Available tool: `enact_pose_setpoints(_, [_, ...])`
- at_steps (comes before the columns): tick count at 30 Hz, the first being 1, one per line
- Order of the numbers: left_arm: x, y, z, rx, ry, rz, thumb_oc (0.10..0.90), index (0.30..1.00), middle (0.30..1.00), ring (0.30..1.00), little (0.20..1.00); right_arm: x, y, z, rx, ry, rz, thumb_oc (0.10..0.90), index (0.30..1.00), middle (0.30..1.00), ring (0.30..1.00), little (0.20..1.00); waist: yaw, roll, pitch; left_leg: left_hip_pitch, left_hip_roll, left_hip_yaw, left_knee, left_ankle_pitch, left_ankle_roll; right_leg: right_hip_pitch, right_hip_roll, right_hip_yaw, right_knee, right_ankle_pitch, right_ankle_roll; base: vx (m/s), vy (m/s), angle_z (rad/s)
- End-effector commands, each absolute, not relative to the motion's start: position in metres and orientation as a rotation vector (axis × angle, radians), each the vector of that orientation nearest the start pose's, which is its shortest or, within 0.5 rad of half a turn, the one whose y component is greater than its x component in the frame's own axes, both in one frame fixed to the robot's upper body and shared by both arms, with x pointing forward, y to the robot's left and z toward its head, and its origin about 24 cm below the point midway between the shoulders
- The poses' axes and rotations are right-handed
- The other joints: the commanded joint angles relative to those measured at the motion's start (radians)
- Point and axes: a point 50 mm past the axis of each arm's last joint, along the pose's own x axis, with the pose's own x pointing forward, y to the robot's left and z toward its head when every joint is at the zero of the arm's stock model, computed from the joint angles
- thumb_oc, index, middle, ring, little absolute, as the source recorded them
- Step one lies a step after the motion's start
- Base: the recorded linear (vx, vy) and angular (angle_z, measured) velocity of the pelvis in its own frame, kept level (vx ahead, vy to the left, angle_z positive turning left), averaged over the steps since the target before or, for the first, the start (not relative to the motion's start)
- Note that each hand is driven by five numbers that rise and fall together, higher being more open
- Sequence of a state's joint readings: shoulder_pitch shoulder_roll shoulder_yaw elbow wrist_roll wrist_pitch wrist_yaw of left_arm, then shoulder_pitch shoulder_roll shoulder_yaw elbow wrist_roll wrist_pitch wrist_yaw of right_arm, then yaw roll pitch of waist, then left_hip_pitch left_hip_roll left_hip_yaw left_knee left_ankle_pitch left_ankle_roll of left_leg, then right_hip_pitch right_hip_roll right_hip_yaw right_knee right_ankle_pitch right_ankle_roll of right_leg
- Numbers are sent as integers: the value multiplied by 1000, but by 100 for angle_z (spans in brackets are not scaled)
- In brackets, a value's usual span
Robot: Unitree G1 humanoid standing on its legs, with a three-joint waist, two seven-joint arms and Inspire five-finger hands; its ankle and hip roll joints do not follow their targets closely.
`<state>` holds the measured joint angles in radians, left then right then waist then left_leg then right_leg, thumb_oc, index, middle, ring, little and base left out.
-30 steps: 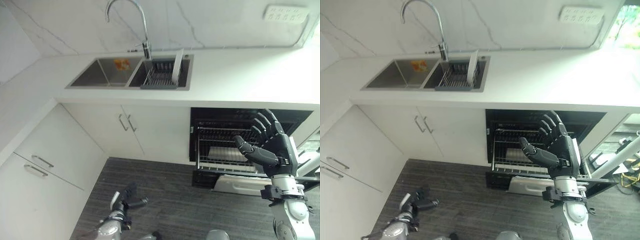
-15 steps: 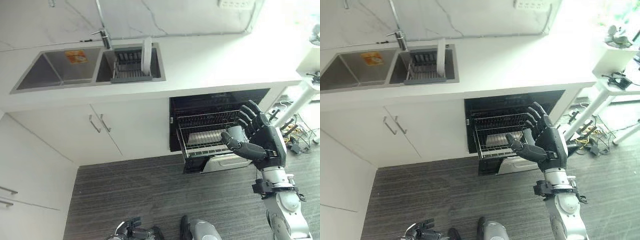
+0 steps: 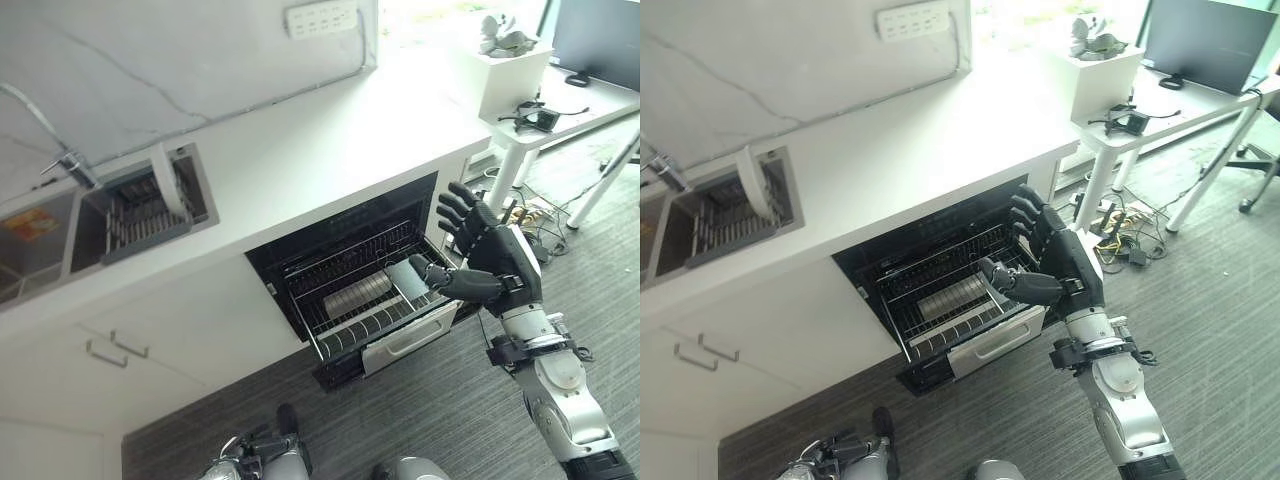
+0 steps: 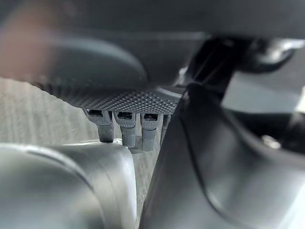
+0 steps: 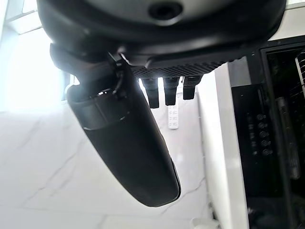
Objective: Place the dishes in the dishwasher.
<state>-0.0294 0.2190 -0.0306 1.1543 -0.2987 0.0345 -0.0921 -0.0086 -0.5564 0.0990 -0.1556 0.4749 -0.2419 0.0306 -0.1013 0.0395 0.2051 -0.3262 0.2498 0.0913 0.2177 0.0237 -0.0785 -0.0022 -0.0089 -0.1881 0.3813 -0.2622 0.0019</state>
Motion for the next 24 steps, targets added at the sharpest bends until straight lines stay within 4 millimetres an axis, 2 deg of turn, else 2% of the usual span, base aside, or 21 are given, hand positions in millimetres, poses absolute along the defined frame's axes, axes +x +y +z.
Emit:
enact_pose_setpoints(1, [66,208,-169,-15,1299,-19,800,900,900,900,900,237,-207,183,-65,-667,207,800,900,900,900,900,20,-17,-25,137,-59,48,82,-139,-8,17,-108,20,-81,-10,91,320,353,-20])
enact_pose_setpoints(2, [66,208,-169,0,1308,-36,800,900,900,900,900,237,-210,183,-52,-657,198,800,900,900,900,900,13,-18,-31,154,-74,65,82,-154,-1,21,-123,12,-81,-5,96,463,514,-15])
enact_pose_setpoints(3, [71,209,-168,-16,1306,-49,800,900,900,900,900,236,-211,184,-43,-664,175,800,900,900,900,900,7,-19,-40,174,-109,76,82,-185,23,23,-142,6,-81,9,109,367,413,-9])
enact_pose_setpoints(4, [72,209,-168,-23,1310,-52,800,900,900,900,900,236,-211,184,-45,-666,170,800,900,900,900,900,6,-20,-40,176,-113,77,82,-188,26,23,-144,5,-81,11,111,364,419,-5])
enact_pose_setpoints(6, [76,208,-168,-25,1329,-61,800,900,900,900,900,237,-212,184,-32,-667,149,800,900,900,900,900,7,-20,-46,184,-153,72,82,-211,60,28,-156,5,-81,28,118,219,263,20])
enact_pose_setpoints(8, [76,207,-168,-12,1337,-69,800,900,900,900,900,237,-210,184,-19,-674,146,800,900,900,900,900,10,-21,-52,190,-182,73,82,-234,86,20,-165,-6,-81,72,134,159,212,16])
enact_pose_setpoints(11, [76,207,-169,-16,1342,-59,800,900,900,900,900,237,-206,185,-6,-690,151,800,900,900,900,900,17,-16,-51,202,-196,83,82,-257,106,-7,-169,-35,-81,137,154,87,151,2])
enact_pose_setpoints(14, [74,209,-169,-16,1344,-39,800,900,900,900,900,238,-203,187,18,-704,161,800,900,900,900,900,37,-15,-52,202,-186,116,82,-270,109,-18,-172,-96,-81,153,161,3,58,-31])
enact_pose_setpoints(18, [75,210,-168,-13,1336,-18,800,900,900,900,900,239,-199,190,28,-731,167,800,900,900,900,900,51,-22,-48,193,-192,118,82,-281,113,-32,-114,-112,-81,126,147,-66,-4,-33])
enact_pose_setpoints(19, [74,209,-168,-15,1330,-15,800,900,900,900,900,238,-198,194,21,-753,169,800,900,900,900,900,68,-27,-49,179,-197,126,82,-274,107,-34,-95,-134,-81,92,128,-144,-47,-24])
enact_pose_setpoints(21, [73,209,-169,-28,1325,11,800,900,900,900,900,239,-196,196,19,-758,168,800,900,900,900,900,86,-34,-48,166,-204,139,82,-267,105,-47,-108,-152,-81,74,122,-152,-77,-4])
enact_pose_setpoints(24, [69,207,-169,-59,1318,14,800,900,900,900,900,241,-194,199,33,-772,159,800,900,900,900,900,102,-37,-42,136,-198,143,82,-242,90,-58,-104,-139,-81,30,106,-172,-134,-12])
